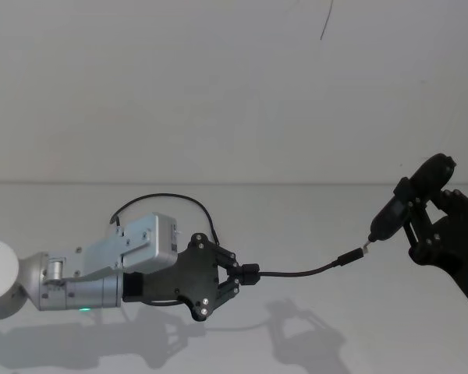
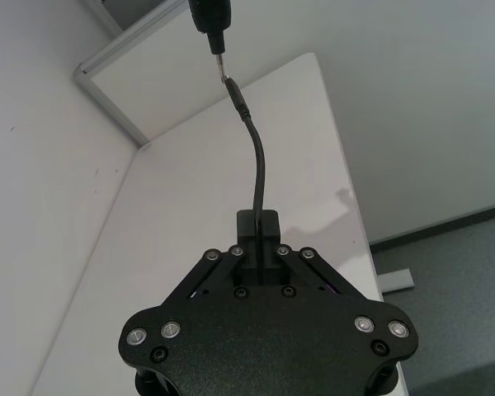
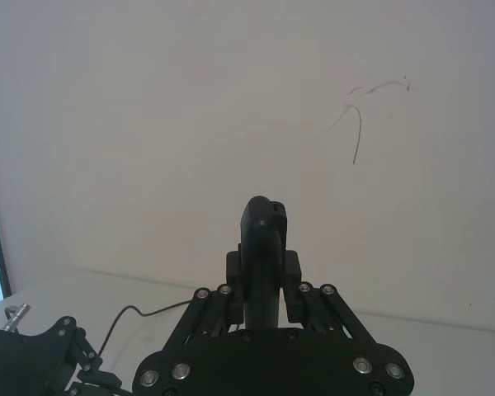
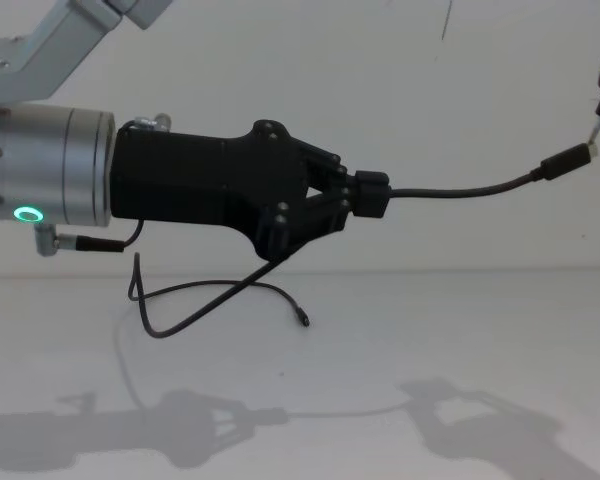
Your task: Pick up the data cable with the one hand.
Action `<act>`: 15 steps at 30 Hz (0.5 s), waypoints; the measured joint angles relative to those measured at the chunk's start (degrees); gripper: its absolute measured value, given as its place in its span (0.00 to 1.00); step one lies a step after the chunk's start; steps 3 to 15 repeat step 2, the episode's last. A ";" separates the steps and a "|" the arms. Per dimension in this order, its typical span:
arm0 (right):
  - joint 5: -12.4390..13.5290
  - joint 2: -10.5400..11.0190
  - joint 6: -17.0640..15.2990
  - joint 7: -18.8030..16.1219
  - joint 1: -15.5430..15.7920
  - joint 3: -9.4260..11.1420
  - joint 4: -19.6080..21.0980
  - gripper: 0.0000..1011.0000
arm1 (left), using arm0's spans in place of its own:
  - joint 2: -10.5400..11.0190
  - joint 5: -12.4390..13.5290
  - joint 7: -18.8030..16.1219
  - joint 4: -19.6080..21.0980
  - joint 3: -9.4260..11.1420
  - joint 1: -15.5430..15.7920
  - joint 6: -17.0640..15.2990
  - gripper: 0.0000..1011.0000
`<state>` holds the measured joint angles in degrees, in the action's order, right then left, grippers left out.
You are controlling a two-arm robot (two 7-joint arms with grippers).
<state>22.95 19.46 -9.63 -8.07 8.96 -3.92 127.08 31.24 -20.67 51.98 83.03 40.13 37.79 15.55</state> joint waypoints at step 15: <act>-0.02 -0.02 -0.01 -0.03 0.03 0.02 0.02 0.26 | 0.00 0.00 0.00 0.00 0.00 0.00 0.00 0.04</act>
